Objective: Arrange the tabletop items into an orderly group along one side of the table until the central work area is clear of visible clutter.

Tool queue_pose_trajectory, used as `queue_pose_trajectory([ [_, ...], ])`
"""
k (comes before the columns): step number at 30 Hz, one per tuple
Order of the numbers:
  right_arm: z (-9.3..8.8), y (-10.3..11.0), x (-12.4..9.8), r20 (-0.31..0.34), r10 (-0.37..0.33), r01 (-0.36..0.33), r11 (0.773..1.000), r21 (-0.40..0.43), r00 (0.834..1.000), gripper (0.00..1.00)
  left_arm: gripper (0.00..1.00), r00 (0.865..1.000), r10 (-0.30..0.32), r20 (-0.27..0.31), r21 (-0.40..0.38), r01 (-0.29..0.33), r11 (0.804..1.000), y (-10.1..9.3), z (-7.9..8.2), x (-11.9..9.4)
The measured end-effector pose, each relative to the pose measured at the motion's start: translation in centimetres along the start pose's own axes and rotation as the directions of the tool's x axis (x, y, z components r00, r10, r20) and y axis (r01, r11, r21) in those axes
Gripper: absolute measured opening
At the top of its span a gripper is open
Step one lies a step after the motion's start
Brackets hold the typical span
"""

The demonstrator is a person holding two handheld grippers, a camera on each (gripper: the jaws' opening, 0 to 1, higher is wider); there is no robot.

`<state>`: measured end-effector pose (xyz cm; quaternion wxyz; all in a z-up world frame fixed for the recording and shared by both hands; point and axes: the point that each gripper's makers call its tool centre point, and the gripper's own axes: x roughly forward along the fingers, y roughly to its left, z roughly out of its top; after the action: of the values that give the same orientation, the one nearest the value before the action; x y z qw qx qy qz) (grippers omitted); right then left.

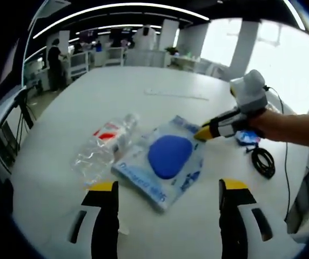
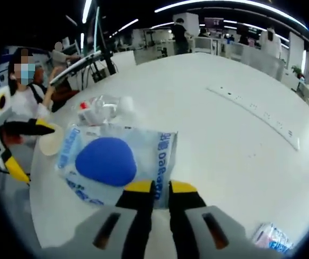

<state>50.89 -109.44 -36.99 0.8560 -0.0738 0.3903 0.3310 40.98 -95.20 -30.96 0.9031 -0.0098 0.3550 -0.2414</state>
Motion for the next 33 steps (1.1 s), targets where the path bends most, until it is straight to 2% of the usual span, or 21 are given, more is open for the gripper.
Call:
queue_pose_trajectory([
  [3,-0.1,0.1,0.0,-0.002,0.003,-0.003,1.000,-0.003,1.000,0.06,0.66,1.000,0.011,-0.008,0.011,-0.011,1.000,-0.2,-0.1,0.1],
  [6,-0.1,0.1,0.2,-0.005,0.009,-0.009,1.000,-0.004,1.000,0.04,0.60,1.000,0.025,-0.014,-0.011,-0.026,1.000,-0.3,-0.2,0.1],
  [8,-0.2,0.2,0.3,-0.006,0.010,-0.010,1.000,-0.002,1.000,0.04,0.53,0.998,0.056,-0.025,-0.011,-0.057,0.998,-0.1,-0.6,0.2],
  [10,-0.2,0.2,0.3,-0.005,0.010,-0.010,1.000,-0.002,1.000,0.04,0.47,0.995,0.084,-0.053,-0.043,-0.086,0.995,0.1,-1.2,0.3],
  [11,-0.2,0.2,0.3,-0.004,0.011,-0.011,1.000,0.000,1.000,0.04,0.47,0.996,0.089,-0.033,-0.053,-0.090,0.994,0.2,-1.0,0.4],
  [12,-0.2,0.2,0.3,-0.003,0.011,-0.011,1.000,0.003,1.000,0.04,0.46,0.994,0.104,-0.039,-0.093,-0.107,0.990,0.3,-1.1,0.4],
  [13,-0.2,0.2,0.3,-0.002,0.012,-0.012,1.000,0.004,1.000,0.04,0.44,0.990,0.116,-0.079,-0.120,-0.125,0.985,0.5,-1.8,0.4],
  [15,-0.2,0.2,0.3,0.000,0.014,-0.014,1.000,0.005,1.000,0.04,0.41,0.991,0.125,-0.053,-0.120,-0.130,0.984,0.7,-1.4,0.7],
  [17,-0.2,0.2,0.3,0.002,0.015,-0.015,1.000,0.010,1.000,0.04,0.37,0.987,0.137,-0.087,-0.146,-0.149,0.978,0.9,-2.0,1.0],
  [21,-0.2,0.3,0.3,0.005,0.016,-0.016,1.000,0.014,1.000,0.04,0.30,0.982,0.161,-0.103,-0.186,-0.178,0.966,0.9,-2.4,1.3],
  [24,-0.2,0.4,0.3,0.009,0.016,-0.016,1.000,0.016,1.000,0.03,0.24,0.977,0.173,-0.124,-0.183,-0.194,0.964,0.9,-3.0,1.5],
  [30,-0.2,0.3,0.3,0.015,0.018,-0.018,1.000,0.011,1.000,0.03,0.23,0.969,0.222,-0.113,-0.237,-0.243,0.941,2.0,-3.3,1.5],
  [32,-0.2,0.3,0.3,0.015,0.018,-0.018,1.000,0.008,1.000,0.03,0.17,0.969,0.223,-0.106,-0.290,-0.245,0.925,2.2,-3.3,1.5],
  [33,-0.2,0.3,0.3,0.016,0.018,-0.018,1.000,0.008,1.000,0.03,0.15,0.968,0.227,-0.111,-0.273,-0.249,0.929,2.3,-3.4,1.6],
])
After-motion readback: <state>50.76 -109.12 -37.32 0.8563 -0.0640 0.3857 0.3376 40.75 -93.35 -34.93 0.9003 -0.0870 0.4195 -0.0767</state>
